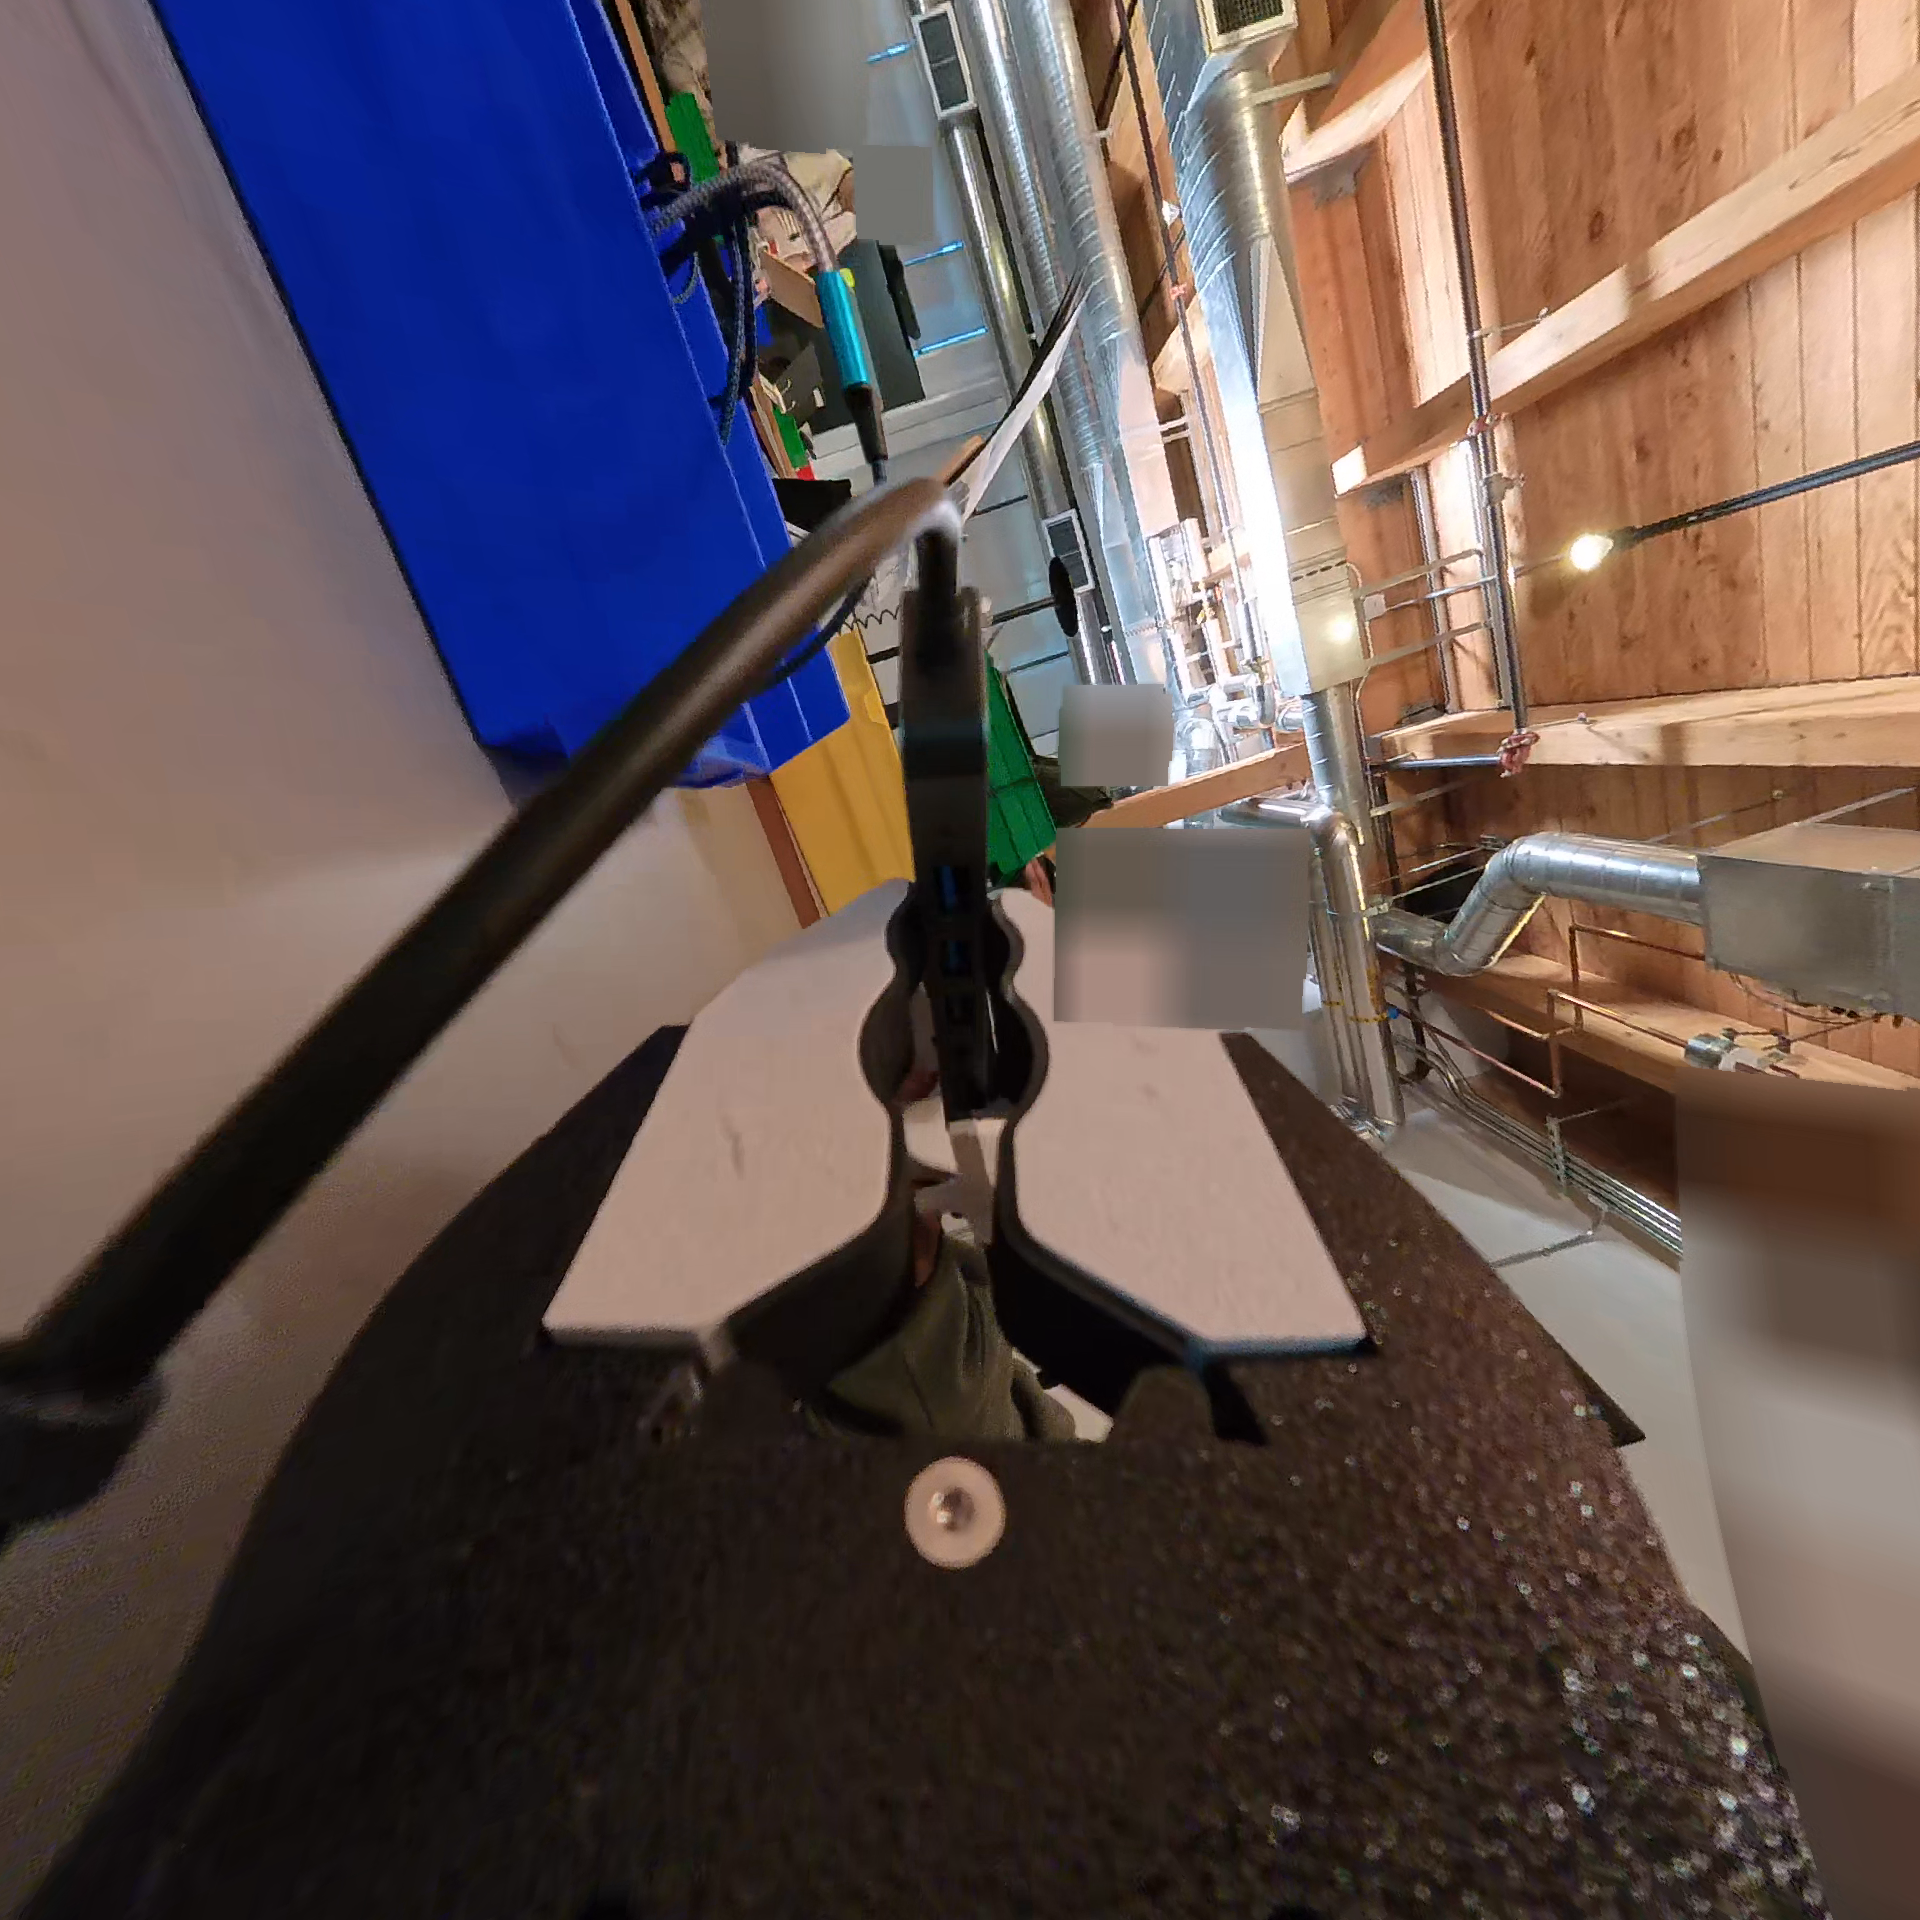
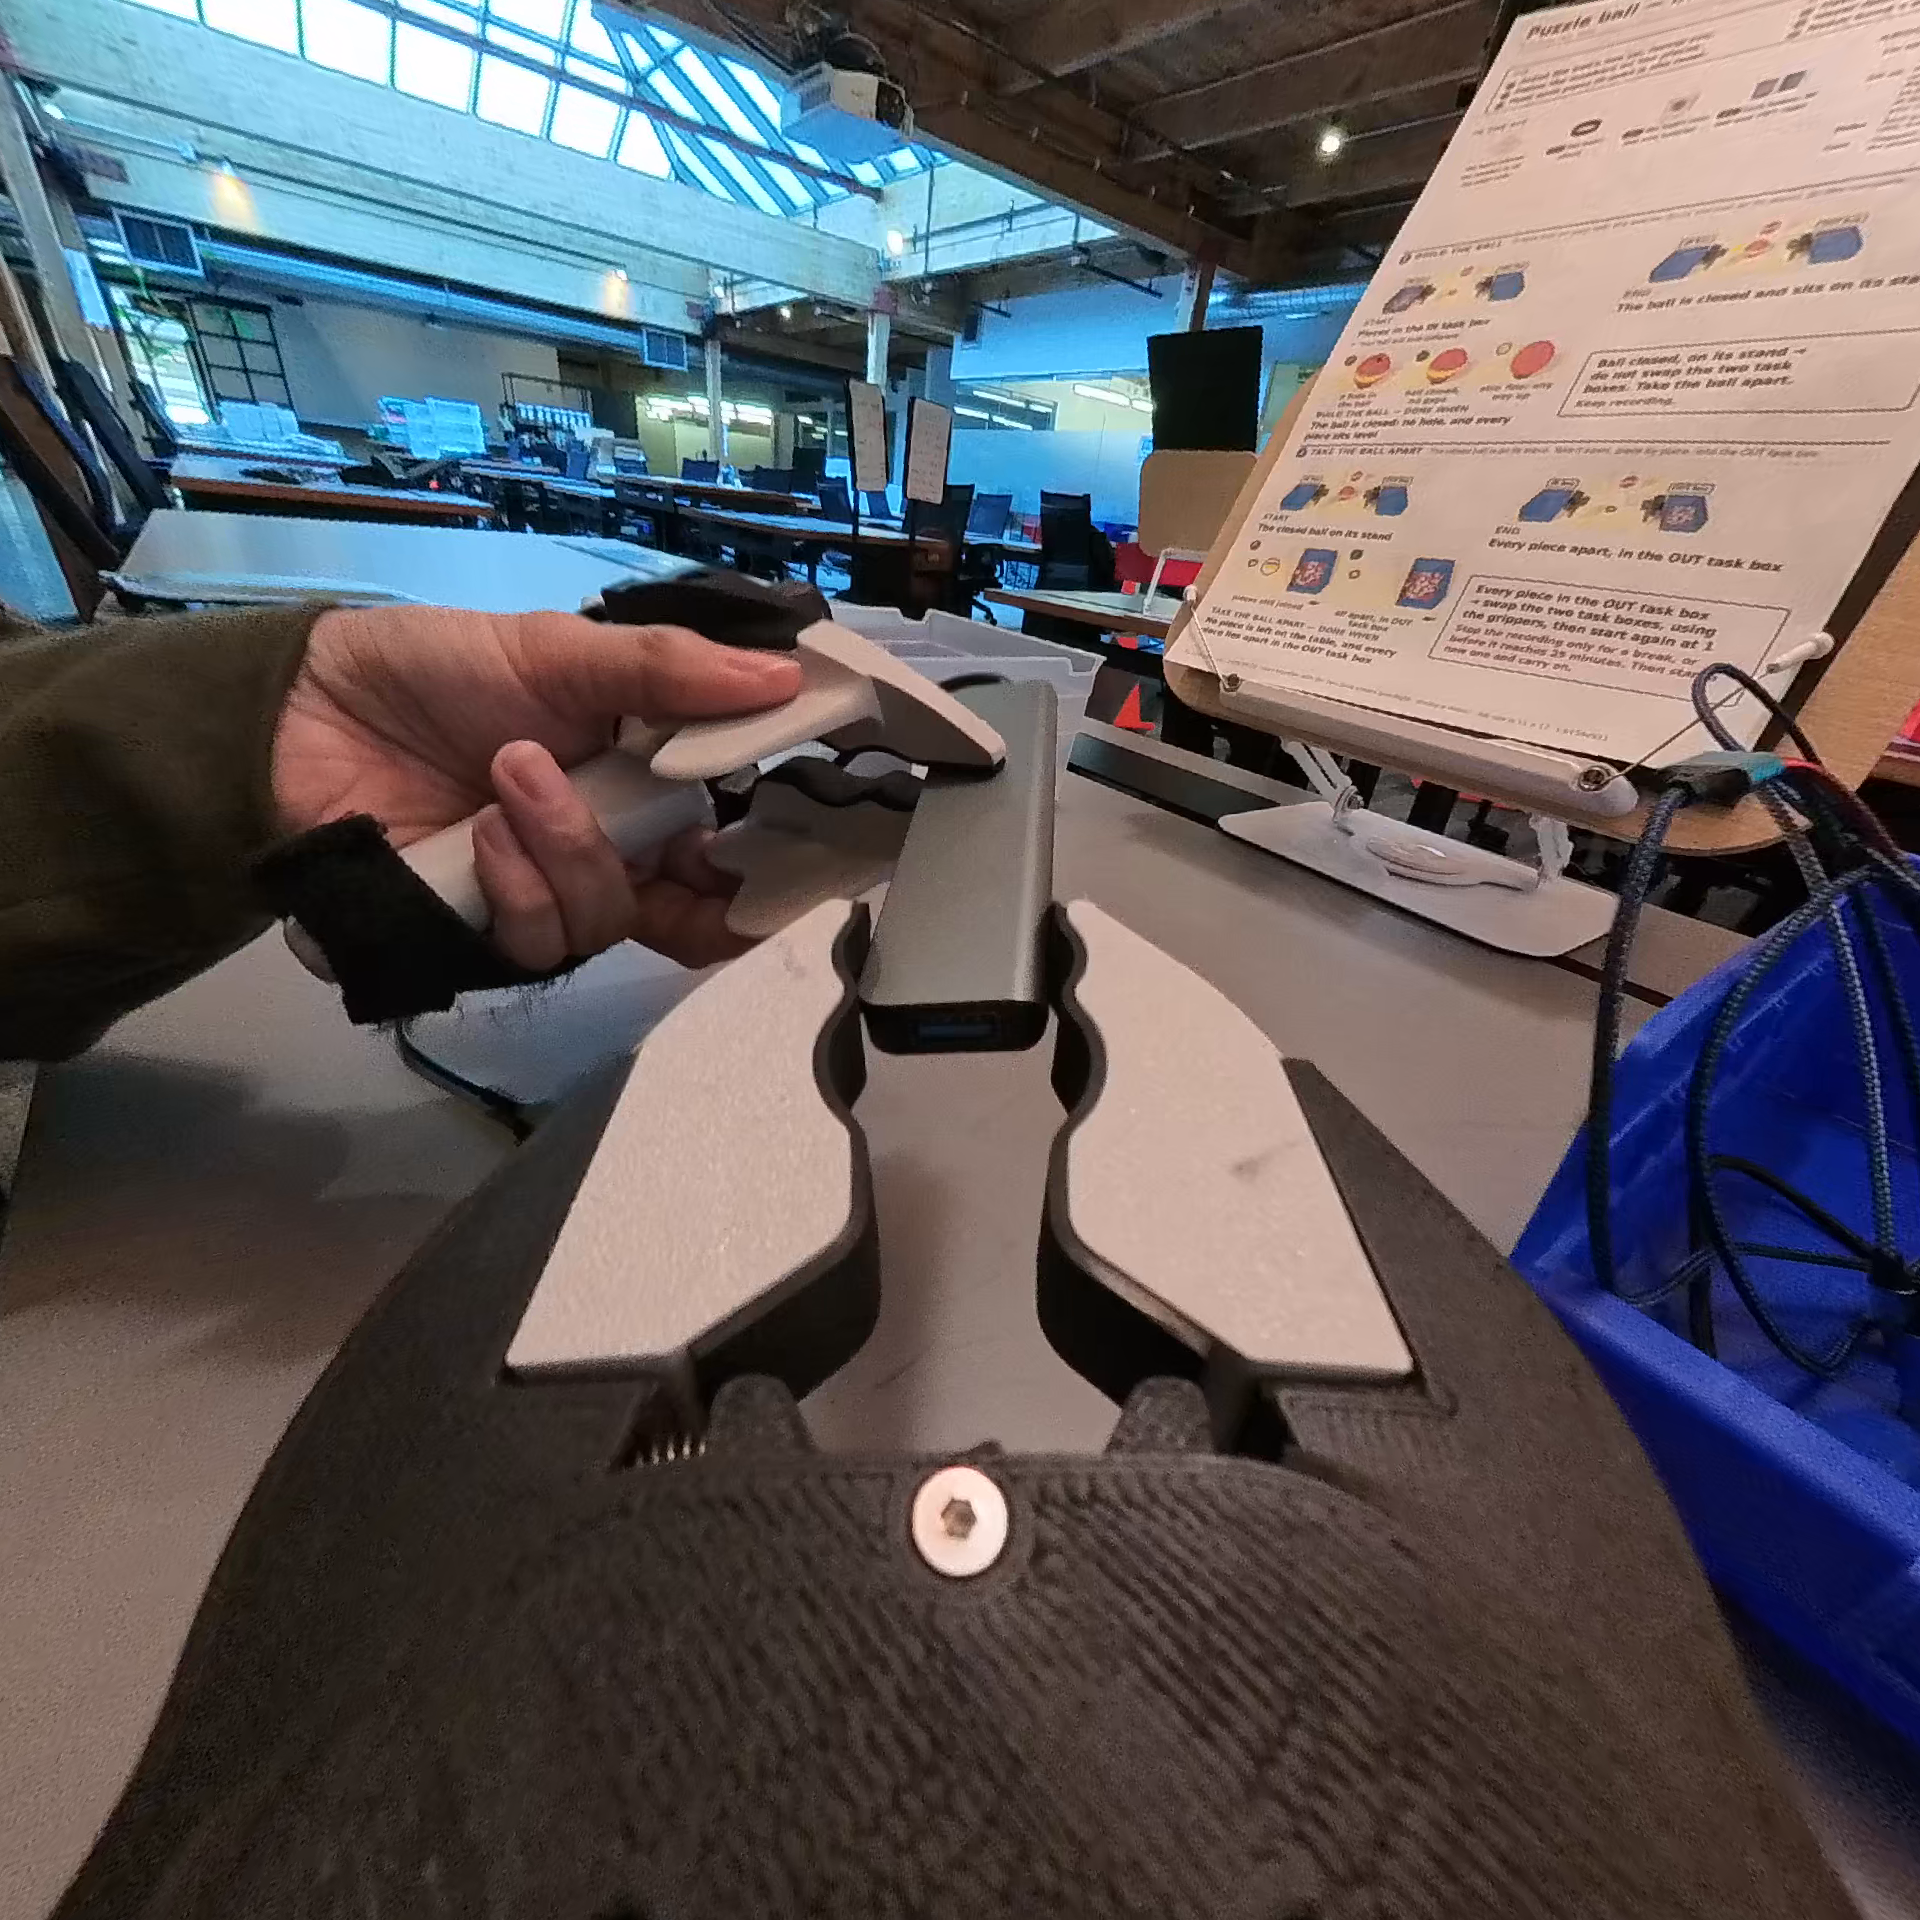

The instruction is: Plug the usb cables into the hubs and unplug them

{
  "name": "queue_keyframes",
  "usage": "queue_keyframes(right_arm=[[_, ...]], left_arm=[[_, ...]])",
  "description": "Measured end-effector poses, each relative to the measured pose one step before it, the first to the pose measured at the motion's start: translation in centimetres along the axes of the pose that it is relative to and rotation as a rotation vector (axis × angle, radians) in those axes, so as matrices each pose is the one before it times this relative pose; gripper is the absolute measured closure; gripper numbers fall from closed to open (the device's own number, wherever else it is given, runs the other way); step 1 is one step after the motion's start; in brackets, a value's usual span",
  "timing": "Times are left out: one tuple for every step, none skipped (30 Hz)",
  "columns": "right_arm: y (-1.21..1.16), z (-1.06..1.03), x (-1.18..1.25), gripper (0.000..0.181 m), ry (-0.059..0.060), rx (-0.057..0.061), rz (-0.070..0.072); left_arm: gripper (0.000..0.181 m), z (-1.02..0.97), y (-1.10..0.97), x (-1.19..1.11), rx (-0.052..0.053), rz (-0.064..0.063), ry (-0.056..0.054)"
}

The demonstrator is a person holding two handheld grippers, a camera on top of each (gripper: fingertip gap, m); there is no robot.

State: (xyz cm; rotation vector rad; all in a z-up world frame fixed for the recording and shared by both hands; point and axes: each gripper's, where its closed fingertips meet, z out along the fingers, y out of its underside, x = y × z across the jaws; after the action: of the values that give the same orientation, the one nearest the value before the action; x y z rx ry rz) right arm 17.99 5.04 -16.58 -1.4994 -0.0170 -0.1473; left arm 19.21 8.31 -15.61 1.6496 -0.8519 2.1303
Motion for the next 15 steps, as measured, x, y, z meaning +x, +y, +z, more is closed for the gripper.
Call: queue_keyframes(right_arm=[[0.119,0.099,-0.059,0.149,0.0013,-0.01,-0.0067],[0.084,0.084,-0.043,0.149,0.0027,-0.0077,-0.0074],[0.076,0.07,-0.013,0.149,0.0055,-0.0066,-0.0078],[0.064,0.055,-0.028,0.149,0.0061,-0.0054,-0.0087],[0.037,0.036,-0.041,0.149,0.0022,-0.0031,-0.0067],[0.031,0.024,-0.005,0.149,0.0023,-0.0029,-0.0028],[0.049,0.007,0.034,0.149,0.0031,-0.0045,-0.0008],[0.058,0.011,0.04,0.149,0.0018,-0.0047,0.0027],[0.044,0.002,0.09,0.149,0.0019,-0.0029,0.006],[0.017,-0.009,0.075,0.149,0.001,-0.0017,0.0069],[-0.042,-0.063,0.103,0.149,0.0014,0.0044,0.0078],[-0.118,-0.119,0.086,0.149,0.0041,0.0092,0.0041],[-0.064,-0.107,0.096,0.149,0.0061,0.0051,0.0071],[-0.043,-0.078,0.139,0.149,0.0064,0.0039,0.0096],[-0.017,-0.039,0.088,0.149,0.0001,0.0015,0.0102]], left_arm=[[0.172,-0.082,-0.083,0.022,-0.0025,0.0074,-0.0072],[0.172,-0.066,-0.059,0.058,-0.0037,0.0038,-0.0045],[0.172,-0.049,-0.054,0.057,-0.0025,0.0024,-0.0041],[0.172,-0.035,-0.049,-0.002,0.0,0.0073,-0.0076],[0.172,-0.017,-0.057,0.017,0.0009,0.0076,-0.0051],[0.172,-0.001,-0.035,0.007,-0.0022,0.0029,-0.0027],[0.172,0.019,-0.027,-0.063,-0.0035,0.0001,-0.0035],[0.172,0.031,-0.049,-0.054,-0.0014,-0.0003,-0.0015],[0.172,0.056,-0.044,-0.075,0.0007,-0.0002,-0.0029],[0.172,0.069,-0.034,-0.13,0.0,0.0047,-0.0084],[0.172,0.082,-0.002,-0.069,-0.0043,0.0095,-0.0058],[0.171,0.13,0.041,-0.014,-0.0075,0.0072,-0.0039],[0.17,0.117,0.019,-0.019,-0.0047,0.0118,-0.0091],[0.164,0.096,-0.031,0.056,-0.0016,0.0245,-0.008],[0.158,0.07,-0.026,0.193,-0.0024,0.031,-0.0006]])
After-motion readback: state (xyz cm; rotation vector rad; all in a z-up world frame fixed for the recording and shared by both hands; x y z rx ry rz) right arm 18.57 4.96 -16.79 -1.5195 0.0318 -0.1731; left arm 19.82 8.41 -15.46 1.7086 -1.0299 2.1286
